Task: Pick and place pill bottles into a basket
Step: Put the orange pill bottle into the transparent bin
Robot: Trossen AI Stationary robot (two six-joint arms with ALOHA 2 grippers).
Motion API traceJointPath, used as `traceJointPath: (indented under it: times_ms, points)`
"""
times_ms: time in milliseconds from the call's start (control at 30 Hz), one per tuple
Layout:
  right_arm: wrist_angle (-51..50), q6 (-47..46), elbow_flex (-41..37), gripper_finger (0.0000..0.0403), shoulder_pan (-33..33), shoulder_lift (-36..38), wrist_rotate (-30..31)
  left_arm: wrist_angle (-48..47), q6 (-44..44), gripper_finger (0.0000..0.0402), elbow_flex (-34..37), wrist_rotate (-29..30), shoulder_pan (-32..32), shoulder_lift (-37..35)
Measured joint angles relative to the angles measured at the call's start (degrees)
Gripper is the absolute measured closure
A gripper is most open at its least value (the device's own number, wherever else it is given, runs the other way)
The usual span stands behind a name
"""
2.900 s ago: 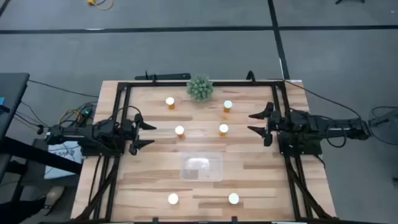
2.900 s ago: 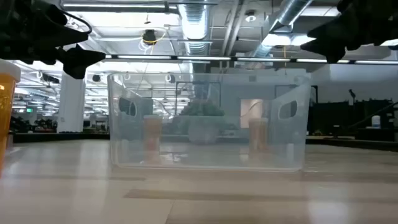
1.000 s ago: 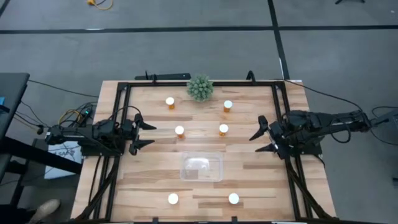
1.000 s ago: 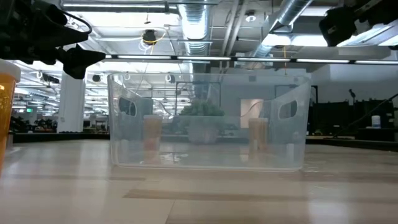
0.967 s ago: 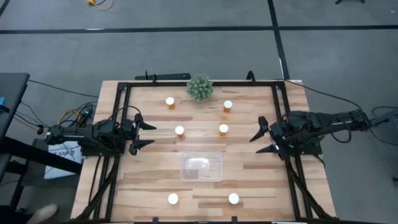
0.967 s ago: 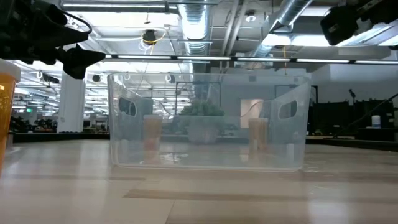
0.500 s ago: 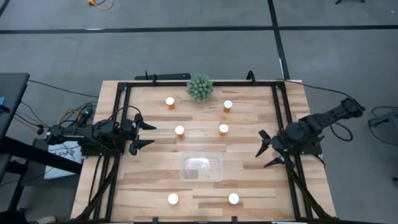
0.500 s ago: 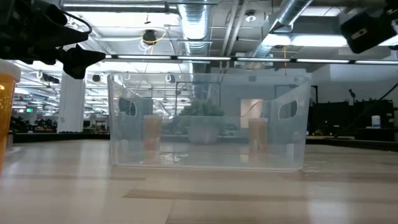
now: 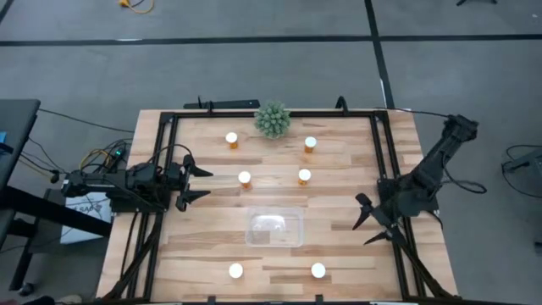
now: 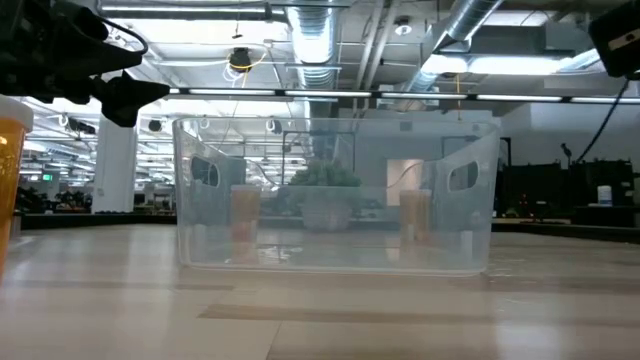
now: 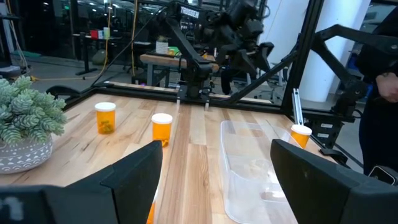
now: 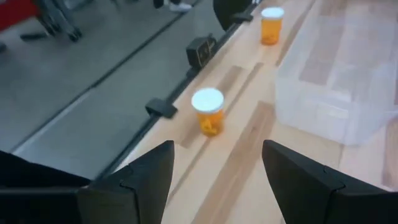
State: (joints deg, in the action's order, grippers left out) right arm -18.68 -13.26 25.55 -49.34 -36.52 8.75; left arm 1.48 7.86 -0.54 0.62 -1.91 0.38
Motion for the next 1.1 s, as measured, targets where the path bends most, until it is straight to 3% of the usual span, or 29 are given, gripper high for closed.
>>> traceJointPath:
  times_ms: [200,367,700,1100]
  points:
    - [13.1,-1.75,-2.03,0.0163,-5.89,-10.95,5.08,0.0,-0.05,0.0111,0.01,0.0,0.01,-0.01]
    - [21.51,-4.08,-2.7,0.0163,-6.43,-21.24,6.32,0.01,-0.1,0.0111,0.02,-0.01,0.02,-0.01]
    - [36.03,-3.35,-2.74,0.0163,-5.56,-39.72,6.01,0.01,0.05,0.0111,0.01,-0.01,0.02,0.0]
    - [50.94,-1.75,-2.74,0.0163,-0.02,-51.71,4.53,0.01,0.07,0.0111,0.0,0.0,0.02,-0.02]
